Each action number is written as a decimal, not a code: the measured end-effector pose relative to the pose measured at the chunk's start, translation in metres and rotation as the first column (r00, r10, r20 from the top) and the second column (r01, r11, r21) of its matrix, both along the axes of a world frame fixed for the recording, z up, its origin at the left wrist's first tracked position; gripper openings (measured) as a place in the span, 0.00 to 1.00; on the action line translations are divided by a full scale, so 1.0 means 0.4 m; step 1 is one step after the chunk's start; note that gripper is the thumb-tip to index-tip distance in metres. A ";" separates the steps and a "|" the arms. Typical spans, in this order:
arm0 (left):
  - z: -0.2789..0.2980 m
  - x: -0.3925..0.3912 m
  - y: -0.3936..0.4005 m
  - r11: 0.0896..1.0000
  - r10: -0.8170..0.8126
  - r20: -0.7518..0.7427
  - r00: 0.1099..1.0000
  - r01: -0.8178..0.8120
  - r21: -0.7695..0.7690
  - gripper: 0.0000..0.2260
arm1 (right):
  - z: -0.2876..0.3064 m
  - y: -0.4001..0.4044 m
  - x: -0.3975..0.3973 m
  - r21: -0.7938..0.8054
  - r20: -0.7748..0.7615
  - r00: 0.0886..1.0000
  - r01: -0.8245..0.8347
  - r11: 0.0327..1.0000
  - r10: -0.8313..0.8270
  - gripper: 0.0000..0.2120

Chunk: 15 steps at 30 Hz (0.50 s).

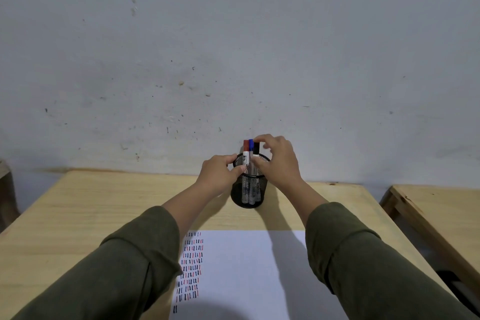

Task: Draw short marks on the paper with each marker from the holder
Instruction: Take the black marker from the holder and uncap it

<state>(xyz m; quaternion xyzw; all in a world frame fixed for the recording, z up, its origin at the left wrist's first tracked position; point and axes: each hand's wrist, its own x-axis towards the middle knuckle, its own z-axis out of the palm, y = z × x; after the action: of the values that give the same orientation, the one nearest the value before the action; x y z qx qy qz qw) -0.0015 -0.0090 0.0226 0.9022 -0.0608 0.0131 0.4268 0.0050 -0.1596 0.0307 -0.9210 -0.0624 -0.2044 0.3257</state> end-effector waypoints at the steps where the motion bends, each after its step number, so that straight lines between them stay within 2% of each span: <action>1: 0.002 -0.002 -0.001 1.000 0.004 0.002 1.000 -0.004 -0.013 0.21 | 0.000 0.001 -0.004 0.033 -0.018 1.000 -0.018 0.999 0.019 0.16; 5: 0.004 -0.008 -0.002 0.998 0.029 -0.015 0.999 -0.030 -0.055 0.21 | 0.002 0.011 -0.017 0.177 -0.058 0.998 -0.028 0.984 0.038 0.18; 8: 0.014 -0.009 0.001 0.994 0.072 0.008 0.997 -0.071 -0.084 0.21 | 0.035 0.020 -0.030 0.346 -0.041 0.999 -0.015 0.938 0.031 0.22; 12: 0.076 -0.020 0.006 0.968 0.137 0.156 0.978 -0.099 -0.229 0.15 | 0.124 0.024 -0.049 0.477 0.083 0.996 -0.052 0.877 0.014 0.25; 15: 0.140 -0.047 0.011 0.931 0.163 0.250 0.954 -0.065 -0.358 0.13 | 0.187 0.032 -0.077 0.508 0.143 0.989 -0.109 0.854 0.041 0.25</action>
<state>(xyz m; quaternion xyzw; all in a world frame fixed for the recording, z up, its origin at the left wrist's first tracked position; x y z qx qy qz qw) -0.0202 -0.0048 0.0786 0.8044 -0.0635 0.1741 0.5645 -0.0257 -0.1467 0.1057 -0.7824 -0.0618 -0.2589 0.5630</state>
